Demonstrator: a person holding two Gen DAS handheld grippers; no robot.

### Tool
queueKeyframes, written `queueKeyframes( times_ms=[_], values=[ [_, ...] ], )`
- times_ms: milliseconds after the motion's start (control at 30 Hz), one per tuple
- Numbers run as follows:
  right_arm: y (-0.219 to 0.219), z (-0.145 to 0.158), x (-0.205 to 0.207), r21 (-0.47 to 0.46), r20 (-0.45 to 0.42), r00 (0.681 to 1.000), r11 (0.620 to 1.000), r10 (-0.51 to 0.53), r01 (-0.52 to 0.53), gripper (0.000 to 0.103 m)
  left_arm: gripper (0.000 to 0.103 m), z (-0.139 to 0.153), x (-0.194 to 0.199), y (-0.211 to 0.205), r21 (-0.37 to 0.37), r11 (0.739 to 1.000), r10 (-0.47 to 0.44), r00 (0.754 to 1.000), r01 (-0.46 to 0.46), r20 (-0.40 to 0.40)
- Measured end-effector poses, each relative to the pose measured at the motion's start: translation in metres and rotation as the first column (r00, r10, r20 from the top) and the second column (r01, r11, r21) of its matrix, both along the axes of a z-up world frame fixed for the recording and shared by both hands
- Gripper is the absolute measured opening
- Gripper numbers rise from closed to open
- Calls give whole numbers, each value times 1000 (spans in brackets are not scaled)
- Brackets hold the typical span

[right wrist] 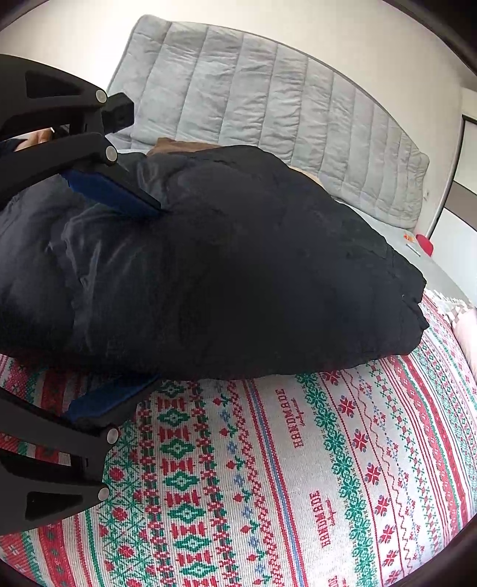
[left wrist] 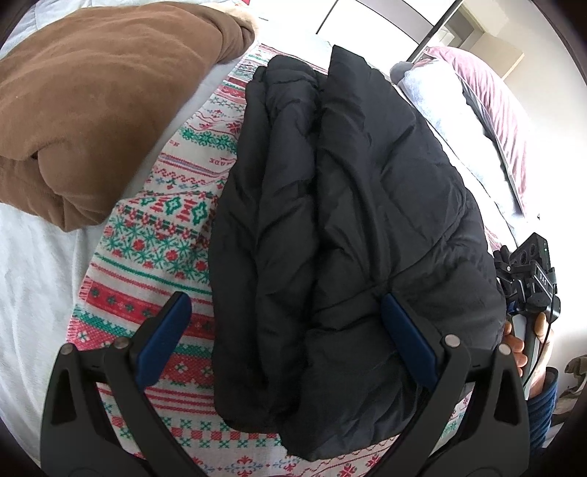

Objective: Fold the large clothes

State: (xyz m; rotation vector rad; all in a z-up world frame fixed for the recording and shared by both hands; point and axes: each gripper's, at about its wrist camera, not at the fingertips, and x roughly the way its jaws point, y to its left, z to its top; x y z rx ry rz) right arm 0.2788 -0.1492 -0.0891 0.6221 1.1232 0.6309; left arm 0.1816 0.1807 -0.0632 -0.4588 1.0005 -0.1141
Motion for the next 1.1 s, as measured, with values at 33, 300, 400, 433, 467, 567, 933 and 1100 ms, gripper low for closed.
queueKeyframes(
  times_ms=[33, 300, 400, 433, 467, 567, 933, 1100],
  values=[
    [-1, 0, 0, 0, 0, 1000, 1000, 0, 0, 88, 103, -1, 0, 0, -13, 1000, -1, 1000, 1, -5],
    [9, 4, -1, -27, 32, 999, 1000, -3, 4, 86, 101, -12, 1, 3, -73, 997, -3, 999, 0, -40],
    [11, 4, 0, -23, 36, 999, 1000, -1, 2, 84, 87, -12, 0, 4, -106, 994, -17, 999, 13, -34],
    [13, 5, 0, -23, 41, 999, 1000, 1, 0, 82, 78, -11, 1, 3, -126, 992, -24, 999, 20, -31],
    [14, 6, -1, -24, 48, 999, 1000, 3, -2, 80, 75, -10, 1, 3, -130, 991, -24, 999, 19, -32],
    [16, 7, -1, -27, 61, 998, 1000, 7, -6, 77, 75, -7, -1, 0, -101, 995, -20, 1000, 18, -21],
    [26, -2, 3, -25, 60, 998, 1000, 10, -9, 79, 80, -18, -1, 4, -186, 983, -1, 998, -10, -60],
    [32, 17, -3, -75, 142, 990, 997, 21, -11, 49, 53, -8, -3, 3, -179, 984, 5, 1000, -10, -27]
  ],
)
